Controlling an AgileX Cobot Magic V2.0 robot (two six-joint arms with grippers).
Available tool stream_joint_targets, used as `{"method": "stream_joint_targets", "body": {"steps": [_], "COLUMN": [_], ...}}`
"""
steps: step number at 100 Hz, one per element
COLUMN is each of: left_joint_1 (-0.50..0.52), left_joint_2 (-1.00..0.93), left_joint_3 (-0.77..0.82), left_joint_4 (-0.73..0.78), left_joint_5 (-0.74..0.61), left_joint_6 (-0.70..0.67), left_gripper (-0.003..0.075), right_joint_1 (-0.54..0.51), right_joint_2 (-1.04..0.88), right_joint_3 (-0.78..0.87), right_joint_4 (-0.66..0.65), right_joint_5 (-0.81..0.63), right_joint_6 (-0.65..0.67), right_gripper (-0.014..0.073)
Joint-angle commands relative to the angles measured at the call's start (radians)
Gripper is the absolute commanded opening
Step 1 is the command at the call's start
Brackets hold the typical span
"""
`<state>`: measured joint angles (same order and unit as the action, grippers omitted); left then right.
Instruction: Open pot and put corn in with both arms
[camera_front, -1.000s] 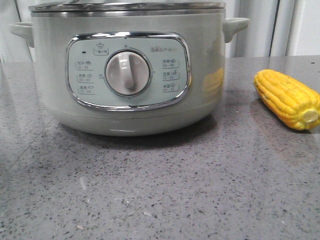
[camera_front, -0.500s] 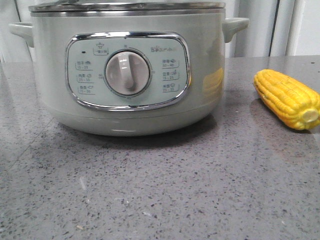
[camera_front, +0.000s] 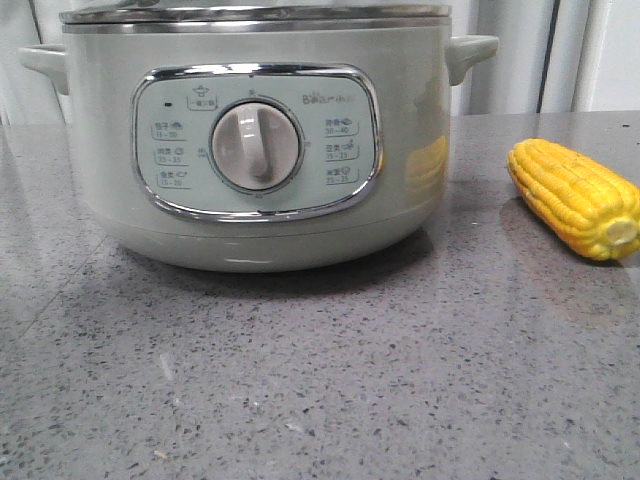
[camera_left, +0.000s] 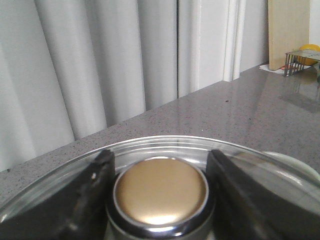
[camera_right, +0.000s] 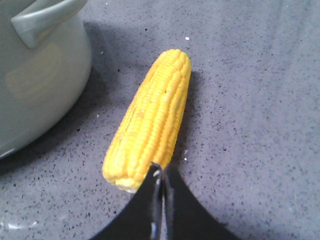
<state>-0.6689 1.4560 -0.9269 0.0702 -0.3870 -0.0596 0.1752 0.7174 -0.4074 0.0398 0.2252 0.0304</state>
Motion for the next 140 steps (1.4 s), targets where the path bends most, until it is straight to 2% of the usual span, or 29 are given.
{"method": "stream_joint_targets", "body": {"steps": [1, 14, 55, 64, 79, 87, 108, 140], "left_joint_1": [-0.002, -0.002, -0.002, -0.002, 0.019, 0.048, 0.101, 0.100], "left_joint_2": [-0.026, -0.033, -0.145, -0.189, -0.272, -0.320, -0.439, -0.562], "left_joint_3": [-0.031, -0.057, -0.177, -0.177, -0.171, -0.160, -0.124, -0.124], "left_joint_4": [-0.008, -0.008, -0.008, -0.008, -0.008, -0.008, 0.000, 0.002], "left_joint_5": [-0.080, -0.094, -0.078, -0.044, 0.063, 0.101, 0.161, 0.284], "left_joint_6": [0.006, 0.006, 0.006, 0.008, 0.016, 0.016, 0.016, 0.060], "left_gripper": [0.0062, 0.0064, 0.0064, 0.0064, 0.0064, 0.0064, 0.0064, 0.0064], "right_joint_1": [0.001, 0.001, 0.001, 0.001, 0.001, 0.001, 0.001, -0.002], "right_joint_2": [0.008, 0.007, 0.007, 0.007, 0.073, 0.137, 0.340, 0.605], "right_joint_3": [-0.052, -0.096, -0.125, -0.136, -0.217, -0.285, -0.474, -0.652], "right_joint_4": [-0.003, -0.003, -0.003, -0.003, 0.008, 0.020, 0.045, 0.070], "right_joint_5": [-0.019, 0.055, 0.104, 0.119, 0.247, 0.312, 0.474, 0.597], "right_joint_6": [-0.004, -0.004, -0.004, -0.004, -0.004, -0.004, -0.003, 0.011], "right_gripper": [-0.0071, -0.0071, -0.0067, 0.0013, 0.0300, 0.0383, 0.0386, 0.0384]}}
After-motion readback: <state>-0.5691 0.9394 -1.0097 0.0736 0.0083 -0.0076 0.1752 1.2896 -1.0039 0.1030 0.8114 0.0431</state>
